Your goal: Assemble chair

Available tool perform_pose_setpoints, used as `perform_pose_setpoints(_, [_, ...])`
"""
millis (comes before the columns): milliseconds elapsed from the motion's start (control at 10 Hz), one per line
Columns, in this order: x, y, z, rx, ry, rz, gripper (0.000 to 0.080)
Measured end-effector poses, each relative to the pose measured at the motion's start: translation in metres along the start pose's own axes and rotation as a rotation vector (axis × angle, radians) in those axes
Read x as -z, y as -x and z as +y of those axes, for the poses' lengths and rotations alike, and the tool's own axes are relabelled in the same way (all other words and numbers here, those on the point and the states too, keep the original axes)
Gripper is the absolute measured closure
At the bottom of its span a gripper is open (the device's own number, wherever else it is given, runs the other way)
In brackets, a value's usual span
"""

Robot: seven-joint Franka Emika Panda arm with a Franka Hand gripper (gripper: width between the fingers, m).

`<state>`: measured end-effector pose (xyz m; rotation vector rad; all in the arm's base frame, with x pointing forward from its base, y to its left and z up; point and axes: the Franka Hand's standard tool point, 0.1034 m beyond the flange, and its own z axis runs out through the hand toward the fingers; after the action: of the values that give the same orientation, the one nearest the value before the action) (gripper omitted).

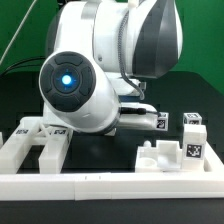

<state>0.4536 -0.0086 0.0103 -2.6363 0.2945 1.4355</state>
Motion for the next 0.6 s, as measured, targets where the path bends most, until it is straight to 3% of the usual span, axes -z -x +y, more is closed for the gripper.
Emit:
perform_pose_setpoints(300, [0.0,0.0,0.001,-0.001,-0.002,0.0,0.0514])
perform_pose_setpoints(400, [0.007,0.0,-0.001,-0.021,-0.008,0.01,0.0514])
perform_pose_setpoints(600, [0.072,0.019,-0.017,-0.05,-0.031,0.132,0.0514])
